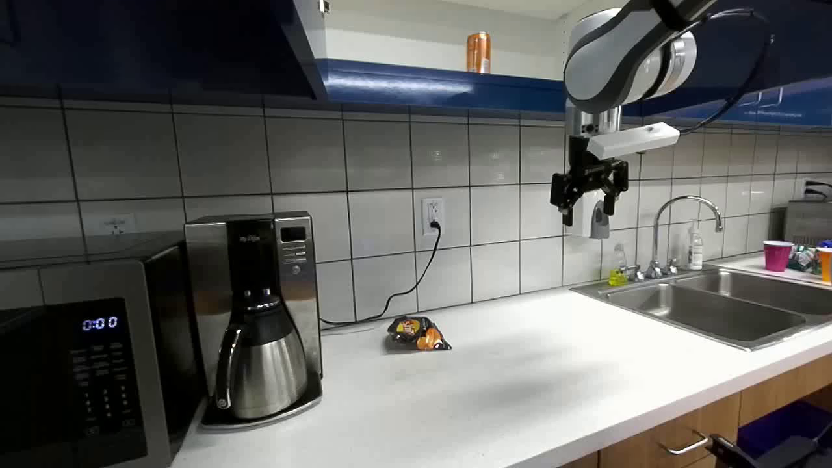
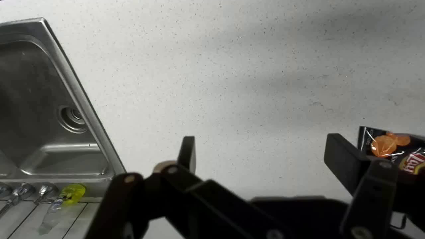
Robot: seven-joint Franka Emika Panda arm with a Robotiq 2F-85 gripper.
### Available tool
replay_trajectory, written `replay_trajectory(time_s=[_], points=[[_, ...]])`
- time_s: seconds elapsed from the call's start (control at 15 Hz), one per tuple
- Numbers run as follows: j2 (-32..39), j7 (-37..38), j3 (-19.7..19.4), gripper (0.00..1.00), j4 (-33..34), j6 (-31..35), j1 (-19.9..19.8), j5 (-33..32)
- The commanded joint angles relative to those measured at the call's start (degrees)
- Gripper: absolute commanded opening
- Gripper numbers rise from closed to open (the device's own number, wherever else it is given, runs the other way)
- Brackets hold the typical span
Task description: Remove the can from the cupboard
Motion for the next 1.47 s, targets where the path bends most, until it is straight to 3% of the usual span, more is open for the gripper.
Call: replay_trajectory(time_s=[0.0, 0.87, 1.4], points=[[0.01, 0.09, -0.31, 1.0, 0.12, -0.22, 0.33, -0.15], [0.3, 0.89, 0.08, 1.0, 2.38, -0.37, 1.14, 0.82], [0.73, 1.49, 0.31, 1.0, 8.6, -2.09, 1.18, 1.42]])
